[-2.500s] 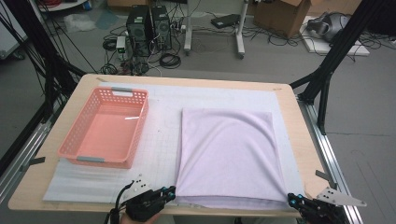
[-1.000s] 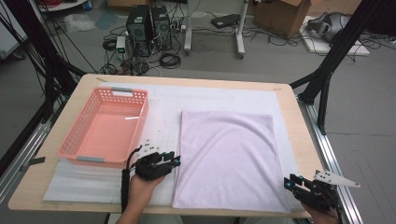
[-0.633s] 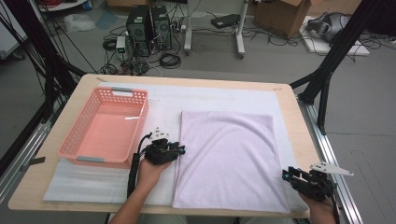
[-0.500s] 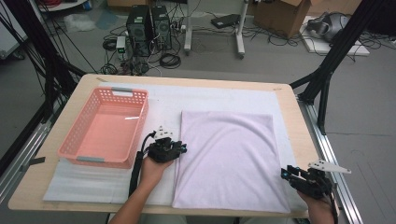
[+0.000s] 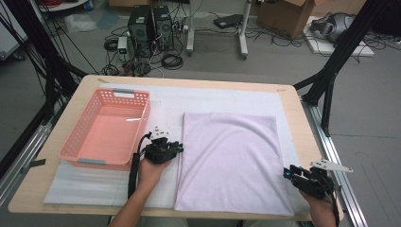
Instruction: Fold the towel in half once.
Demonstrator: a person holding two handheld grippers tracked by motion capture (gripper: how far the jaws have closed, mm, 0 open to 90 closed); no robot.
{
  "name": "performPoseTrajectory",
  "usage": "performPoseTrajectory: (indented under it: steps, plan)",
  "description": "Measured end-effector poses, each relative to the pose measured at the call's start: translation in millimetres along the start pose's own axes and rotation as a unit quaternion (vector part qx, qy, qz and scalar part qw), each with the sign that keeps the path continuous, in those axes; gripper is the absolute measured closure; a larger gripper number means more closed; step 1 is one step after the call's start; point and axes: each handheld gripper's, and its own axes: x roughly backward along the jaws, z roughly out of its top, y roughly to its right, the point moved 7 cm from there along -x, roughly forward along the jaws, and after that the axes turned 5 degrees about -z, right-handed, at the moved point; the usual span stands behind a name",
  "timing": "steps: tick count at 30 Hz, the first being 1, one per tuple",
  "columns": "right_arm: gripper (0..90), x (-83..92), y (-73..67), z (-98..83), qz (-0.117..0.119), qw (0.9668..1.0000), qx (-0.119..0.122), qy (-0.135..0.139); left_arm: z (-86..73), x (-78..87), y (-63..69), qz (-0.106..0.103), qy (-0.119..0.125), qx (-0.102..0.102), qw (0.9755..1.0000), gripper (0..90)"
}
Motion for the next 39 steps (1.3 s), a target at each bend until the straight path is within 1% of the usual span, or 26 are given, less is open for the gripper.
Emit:
performPoseTrajectory:
  steps: [2, 5, 6, 7, 8, 9, 10, 11, 14, 16, 18, 19, 20, 21, 22, 23, 24, 26, 28, 30, 33, 34, 35, 36, 37, 39]
  plan:
    - [61.0, -1.5, -0.5, 0.5, 0.0, 1.0, 0.002, -0.001, -0.6, -5.6, 3.6, -0.007, -0.005, 0.001, 1.0, 69.1]
    - [60.7, -2.2, -1.2, -0.6, 0.0, 1.0, 0.004, -0.004, -4.6, -12.5, 6.0, 0.0, -0.034, -0.017, 0.9993, 66.4]
    - [60.6, -2.4, -0.7, -1.1, 0.0, 1.0, 0.003, -0.005, -5.2, -14.1, 8.0, 0.006, -0.039, -0.028, 0.9988, 66.6]
    - [60.6, -2.4, 0.0, -1.7, 0.0, 1.0, 0.001, -0.006, -6.1, -15.1, 9.3, 0.012, -0.047, -0.039, 0.9981, 71.9]
    - [60.6, -2.4, 0.5, -1.8, 0.0, 1.0, 0.001, -0.006, -6.5, -16.3, 11.3, 0.026, -0.053, -0.058, 0.9966, 76.1]
    - [60.6, -2.3, 0.8, -2.0, 0.0, 1.0, 0.0, -0.006, -6.4, -16.8, 13.2, 0.033, -0.056, -0.075, 0.995, 82.3]
    - [60.6, -1.9, 0.5, -2.4, 0.0, 1.0, -0.002, -0.007, -5.7, -17.5, 13.7, 0.04, -0.055, -0.074, 0.9949, 85.2]
    - [60.6, -1.4, 0.8, -2.3, 0.0, 1.0, -0.001, -0.005, -4.9, -16.9, 12.2, 0.048, -0.053, -0.068, 0.9952, 85.9]
    - [60.6, 1.0, 1.9, -2.8, -0.001, 1.0, -0.002, -0.003, -1.4, -9.7, 3.1, 0.069, -0.037, -0.044, 0.996, 86.1]
    - [60.3, 2.2, 3.0, -3.4, -0.002, 1.0, -0.004, -0.002, -1.0, -5.0, -1.3, 0.075, -0.032, -0.036, 0.996, 85.4]
    - [59.8, 2.3, 3.6, -3.3, -0.004, 1.0, -0.006, -0.001, -4.9, -4.8, -2.6, 0.068, -0.038, -0.031, 0.9965, 80.8]
    - [59.1, 2.0, 3.6, -3.1, -0.005, 1.0, -0.006, -0.001, -7.6, -5.7, -3.6, 0.068, -0.044, -0.024, 0.9965, 71.1]
    - [58.1, 1.5, 3.8, -2.7, -0.007, 1.0, -0.006, 0.0, -7.9, -4.4, -3.5, 0.062, -0.037, -0.015, 0.9973, 61.7]
    - [57.6, 0.8, 4.4, -2.2, -0.011, 0.9999, -0.006, 0.0, -7.8, -2.9, -3.6, 0.061, -0.032, -0.012, 0.9975, 57.5]
    - [57.7, 0.4, 4.6, -1.9, -0.014, 0.9999, -0.008, 0.0, -8.1, -0.7, -3.6, 0.052, -0.026, -0.002, 0.9983, 53.6]
    - [59.5, -0.1, 6.3, -1.2, -0.02, 0.9997, -0.01, 0.0, -8.9, 1.1, -3.0, 0.042, -0.022, 0.003, 0.9989, 52.8]
    - [63.8, -1.2, 8.7, 0.3, -0.025, 0.9997, -0.009, 0.002, -9.3, 2.4, -2.4, 0.035, -0.018, 0.004, 0.9992, 52.0]
    - [72.6, -4.3, 13.1, 4.3, -0.03, 0.9995, -0.012, 0.006, -9.6, 6.1, 0.0, 0.02, -0.008, 0.001, 0.9998, 51.3]
    - [78.6, -11.2, 15.9, 10.7, -0.023, 0.9995, -0.019, 0.008, -10.0, 7.8, 2.2, 0.004, -0.002, -0.001, 1.0, 50.9]
    - [76.6, -21.5, 16.6, 18.2, -0.024, 0.9996, -0.017, 0.005, -9.7, 8.5, 2.7, -0.005, 0.002, -0.002, 1.0, 49.6]
    - [72.4, -42.1, 15.7, 30.3, -0.024, 0.9995, -0.02, -0.006, -9.9, 9.4, 3.2, -0.01, 0.005, 0.0, 0.9999, 49.2]
    - [73.4, -51.0, 15.2, 33.9, -0.028, 0.9993, -0.021, -0.013, -10.1, 9.5, 3.6, -0.012, 0.007, 0.002, 0.9999, 49.0]
    - [78.2, -56.1, 15.8, 35.0, -0.03, 0.9992, -0.019, -0.02, -10.3, 10.0, 3.9, -0.014, 0.008, 0.003, 0.9999, 48.9]
    - [84.8, -62.8, 17.5, 35.1, -0.042, 0.9983, -0.016, -0.036, -10.6, 10.6, 3.9, -0.015, 0.008, 0.002, 0.9999, 48.7]
    - [86.6, -64.3, 18.3, 36.7, -0.044, 0.9984, -0.014, -0.032, -10.7, 10.9, 4.0, -0.016, 0.008, 0.002, 0.9998, 48.6]
    - [86.9, -63.3, 25.2, 39.4, -0.082, 0.9962, -0.008, -0.029, -11.3, 11.1, 4.8, -0.018, 0.007, 0.002, 0.9998, 48.5]
